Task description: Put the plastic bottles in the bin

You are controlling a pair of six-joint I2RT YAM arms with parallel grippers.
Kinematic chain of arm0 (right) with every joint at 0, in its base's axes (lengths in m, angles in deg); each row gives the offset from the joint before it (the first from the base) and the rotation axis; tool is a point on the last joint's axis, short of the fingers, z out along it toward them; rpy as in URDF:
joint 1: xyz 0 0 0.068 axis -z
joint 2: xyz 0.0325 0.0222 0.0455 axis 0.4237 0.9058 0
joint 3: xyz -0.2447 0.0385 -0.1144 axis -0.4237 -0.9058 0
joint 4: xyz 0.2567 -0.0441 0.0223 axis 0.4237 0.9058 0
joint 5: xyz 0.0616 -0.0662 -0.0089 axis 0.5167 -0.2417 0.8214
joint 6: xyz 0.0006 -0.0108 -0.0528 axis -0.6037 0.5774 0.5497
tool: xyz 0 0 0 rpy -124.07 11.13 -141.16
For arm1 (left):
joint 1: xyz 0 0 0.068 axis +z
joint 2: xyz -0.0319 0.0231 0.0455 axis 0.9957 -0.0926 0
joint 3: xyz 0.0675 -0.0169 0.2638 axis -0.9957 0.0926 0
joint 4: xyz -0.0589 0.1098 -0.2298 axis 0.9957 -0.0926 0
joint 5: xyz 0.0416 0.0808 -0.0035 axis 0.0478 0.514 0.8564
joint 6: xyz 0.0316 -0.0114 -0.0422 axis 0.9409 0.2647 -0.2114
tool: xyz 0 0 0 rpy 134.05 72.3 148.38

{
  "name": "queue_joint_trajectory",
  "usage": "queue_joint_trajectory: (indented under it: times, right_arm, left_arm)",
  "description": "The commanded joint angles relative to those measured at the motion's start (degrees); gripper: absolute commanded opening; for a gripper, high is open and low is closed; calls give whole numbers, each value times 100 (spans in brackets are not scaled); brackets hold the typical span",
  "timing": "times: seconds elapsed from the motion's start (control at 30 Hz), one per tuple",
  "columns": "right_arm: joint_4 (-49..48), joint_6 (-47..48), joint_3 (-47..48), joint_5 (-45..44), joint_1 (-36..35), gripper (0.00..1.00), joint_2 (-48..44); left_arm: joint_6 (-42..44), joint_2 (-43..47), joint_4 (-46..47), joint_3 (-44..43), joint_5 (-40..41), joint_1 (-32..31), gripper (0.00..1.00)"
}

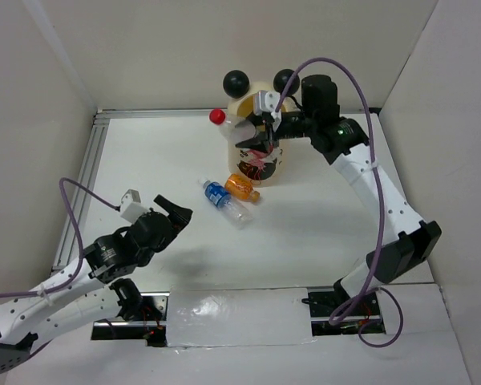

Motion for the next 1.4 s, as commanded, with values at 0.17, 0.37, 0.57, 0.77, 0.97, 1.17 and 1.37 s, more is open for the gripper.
queue_joint_trajectory:
  times: [0.17,0.37,0.57,0.77,0.97,1.17,1.37]
  right_arm:
    - [-1301,1316,1413,1351,558,8,1185]
    - [-1134,1985,1836,1939,1138,38,2161]
    - [-423,2495,2065,2273,1463,100,2567]
    - [430,2083,2197,2406,1463,100,1637]
    - [746,1493,620,2405,1752,100,188]
    - [975,1687,-1148,2529,2447,100,-973]
    - [1431,1747,-1714,2477,3229,100,-1353]
  left_arm:
    - [252,-811,1531,309,-1704,766,100]
    - [358,-1672,2181,151,-2347,1056,100]
    - [138,-2464,2708,-15,-2786,1522,100]
    - [138,-3799,3113,-463,-3024,1962,100]
    - [524,-5056,3324,-1368,-3006,2279,100]
    - [796,-6277,2624,-2387,-2937,2419,100]
    - [1104,-6631,2007,-2706,-2883,2367,69]
